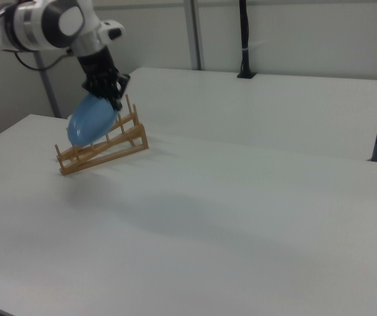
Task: Place plate in plate rack
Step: 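Carry the upright plate over to the wooden dish rack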
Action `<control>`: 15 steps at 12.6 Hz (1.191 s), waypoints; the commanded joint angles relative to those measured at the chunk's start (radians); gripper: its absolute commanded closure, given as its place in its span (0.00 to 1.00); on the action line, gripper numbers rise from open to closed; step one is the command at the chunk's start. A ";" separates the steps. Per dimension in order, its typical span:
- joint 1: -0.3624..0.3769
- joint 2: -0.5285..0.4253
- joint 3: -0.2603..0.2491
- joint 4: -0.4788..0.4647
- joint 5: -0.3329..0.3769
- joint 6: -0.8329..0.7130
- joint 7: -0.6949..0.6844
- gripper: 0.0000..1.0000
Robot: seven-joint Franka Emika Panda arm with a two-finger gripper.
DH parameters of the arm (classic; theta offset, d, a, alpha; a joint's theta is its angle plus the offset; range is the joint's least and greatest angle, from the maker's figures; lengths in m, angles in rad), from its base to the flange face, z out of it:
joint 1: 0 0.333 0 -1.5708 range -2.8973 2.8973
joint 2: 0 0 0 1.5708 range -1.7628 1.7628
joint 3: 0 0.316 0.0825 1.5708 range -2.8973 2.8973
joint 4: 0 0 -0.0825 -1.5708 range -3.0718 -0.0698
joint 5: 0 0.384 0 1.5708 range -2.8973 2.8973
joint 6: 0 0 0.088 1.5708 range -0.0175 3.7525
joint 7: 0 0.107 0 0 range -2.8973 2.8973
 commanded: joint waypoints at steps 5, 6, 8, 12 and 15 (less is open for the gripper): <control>0.199 0.030 -0.009 -0.018 -0.332 0.364 0.669 1.00; 0.225 0.048 -0.009 -0.020 -0.429 0.391 0.778 1.00; 0.261 0.085 -0.007 -0.024 -0.559 0.418 0.895 1.00; 0.279 0.153 -0.007 -0.026 -0.729 0.455 1.026 1.00; 0.278 0.183 -0.007 -0.026 -0.782 0.460 1.035 1.00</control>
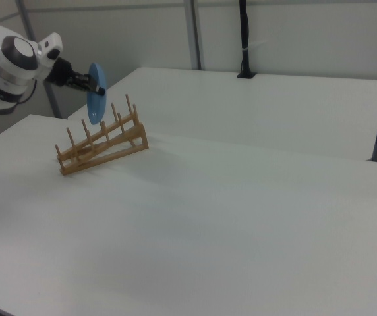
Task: Place plate in plate rack
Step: 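Carry the upright plate over to the wooden dish rack, then lower the plate edge-first between the rack pegs and open the gripper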
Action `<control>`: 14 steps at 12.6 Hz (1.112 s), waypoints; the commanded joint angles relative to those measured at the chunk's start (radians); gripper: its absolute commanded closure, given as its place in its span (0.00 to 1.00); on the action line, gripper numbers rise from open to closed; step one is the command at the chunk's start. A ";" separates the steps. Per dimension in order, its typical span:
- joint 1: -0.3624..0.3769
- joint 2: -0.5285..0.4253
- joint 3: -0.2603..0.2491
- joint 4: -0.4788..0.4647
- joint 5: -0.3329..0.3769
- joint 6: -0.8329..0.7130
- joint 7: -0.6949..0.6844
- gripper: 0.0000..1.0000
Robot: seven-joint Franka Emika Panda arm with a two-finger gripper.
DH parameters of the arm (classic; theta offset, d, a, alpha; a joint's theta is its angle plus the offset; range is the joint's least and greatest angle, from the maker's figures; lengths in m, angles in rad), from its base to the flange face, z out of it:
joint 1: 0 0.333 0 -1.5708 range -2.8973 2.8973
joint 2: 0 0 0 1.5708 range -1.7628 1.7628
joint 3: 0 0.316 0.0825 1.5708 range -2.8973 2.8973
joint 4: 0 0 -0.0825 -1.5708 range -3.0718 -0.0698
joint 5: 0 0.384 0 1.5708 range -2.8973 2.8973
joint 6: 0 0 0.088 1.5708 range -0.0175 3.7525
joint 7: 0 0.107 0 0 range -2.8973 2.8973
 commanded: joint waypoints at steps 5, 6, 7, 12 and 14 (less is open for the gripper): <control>0.037 0.041 -0.011 -0.026 -0.083 0.028 0.028 1.00; 0.038 0.052 -0.011 -0.026 -0.093 0.028 0.037 1.00; 0.038 0.054 -0.011 -0.026 -0.093 0.028 0.042 0.99; 0.040 0.043 -0.009 -0.032 -0.090 0.022 0.042 0.35; 0.038 0.032 -0.009 -0.028 -0.080 0.017 0.042 0.28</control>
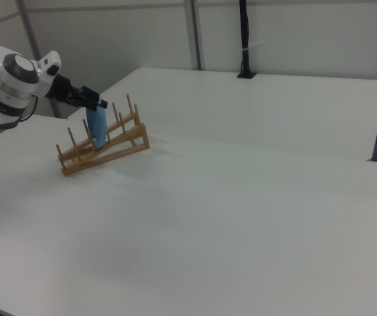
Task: Place plate in plate rack
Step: 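Lower the plate edge-first between the rack pegs and open the gripper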
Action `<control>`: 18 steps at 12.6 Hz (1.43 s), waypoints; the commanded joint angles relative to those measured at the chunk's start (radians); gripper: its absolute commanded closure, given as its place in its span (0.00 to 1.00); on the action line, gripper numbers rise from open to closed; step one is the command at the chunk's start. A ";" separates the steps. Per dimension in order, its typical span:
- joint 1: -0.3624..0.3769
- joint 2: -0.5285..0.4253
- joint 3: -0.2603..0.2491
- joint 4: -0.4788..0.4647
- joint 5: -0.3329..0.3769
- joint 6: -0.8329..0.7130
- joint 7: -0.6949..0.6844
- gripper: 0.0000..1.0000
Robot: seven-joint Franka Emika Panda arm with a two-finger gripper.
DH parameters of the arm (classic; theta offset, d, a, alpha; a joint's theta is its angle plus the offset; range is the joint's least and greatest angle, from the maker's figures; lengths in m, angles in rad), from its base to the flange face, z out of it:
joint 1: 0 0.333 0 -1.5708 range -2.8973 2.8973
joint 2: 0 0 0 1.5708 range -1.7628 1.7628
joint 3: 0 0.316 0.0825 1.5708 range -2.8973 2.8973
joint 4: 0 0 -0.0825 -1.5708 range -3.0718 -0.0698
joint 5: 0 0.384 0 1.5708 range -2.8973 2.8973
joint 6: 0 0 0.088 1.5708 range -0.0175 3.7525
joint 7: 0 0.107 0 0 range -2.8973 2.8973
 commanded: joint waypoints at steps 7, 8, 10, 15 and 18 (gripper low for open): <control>-0.005 -0.152 -0.006 -0.040 0.276 -0.076 -0.143 0.01; -0.011 -0.178 -0.009 -0.040 0.357 -0.119 -0.222 0.00; -0.061 -0.265 -0.011 -0.049 0.573 -0.315 -0.499 0.00; -0.218 -0.428 -0.017 -0.156 0.750 -0.546 -0.746 0.00; -0.365 -0.485 -0.017 -0.183 0.865 -0.659 -0.938 0.00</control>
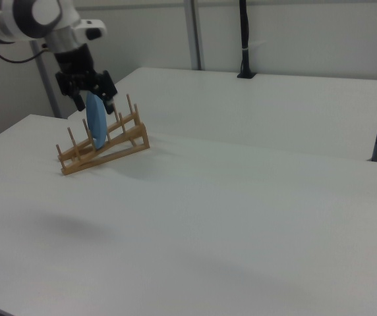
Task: Place plate in plate rack
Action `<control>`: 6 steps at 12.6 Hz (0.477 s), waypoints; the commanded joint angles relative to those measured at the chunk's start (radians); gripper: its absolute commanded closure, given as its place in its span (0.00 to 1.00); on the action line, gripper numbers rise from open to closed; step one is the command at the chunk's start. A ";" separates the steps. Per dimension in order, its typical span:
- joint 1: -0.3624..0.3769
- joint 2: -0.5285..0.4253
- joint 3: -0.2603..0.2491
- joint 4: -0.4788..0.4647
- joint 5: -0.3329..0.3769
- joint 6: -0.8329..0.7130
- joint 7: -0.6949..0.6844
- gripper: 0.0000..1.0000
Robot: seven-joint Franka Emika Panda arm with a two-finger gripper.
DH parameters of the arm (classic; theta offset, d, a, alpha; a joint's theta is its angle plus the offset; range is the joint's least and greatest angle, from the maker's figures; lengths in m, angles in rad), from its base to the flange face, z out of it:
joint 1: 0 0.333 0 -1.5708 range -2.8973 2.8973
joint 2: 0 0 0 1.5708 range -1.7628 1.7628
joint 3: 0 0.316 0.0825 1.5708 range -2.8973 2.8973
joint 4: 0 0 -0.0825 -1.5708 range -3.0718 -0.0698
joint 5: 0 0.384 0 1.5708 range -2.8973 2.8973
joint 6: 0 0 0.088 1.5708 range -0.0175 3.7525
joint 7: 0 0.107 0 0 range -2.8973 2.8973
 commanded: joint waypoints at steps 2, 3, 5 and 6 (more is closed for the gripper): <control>-0.091 -0.083 0.000 -0.069 0.068 -0.129 -0.114 0.00; -0.102 -0.088 -0.002 -0.071 0.068 -0.148 -0.114 0.00; -0.134 -0.083 -0.002 -0.071 0.062 -0.151 -0.122 0.00; -0.134 -0.083 -0.002 -0.071 0.059 -0.150 -0.122 0.00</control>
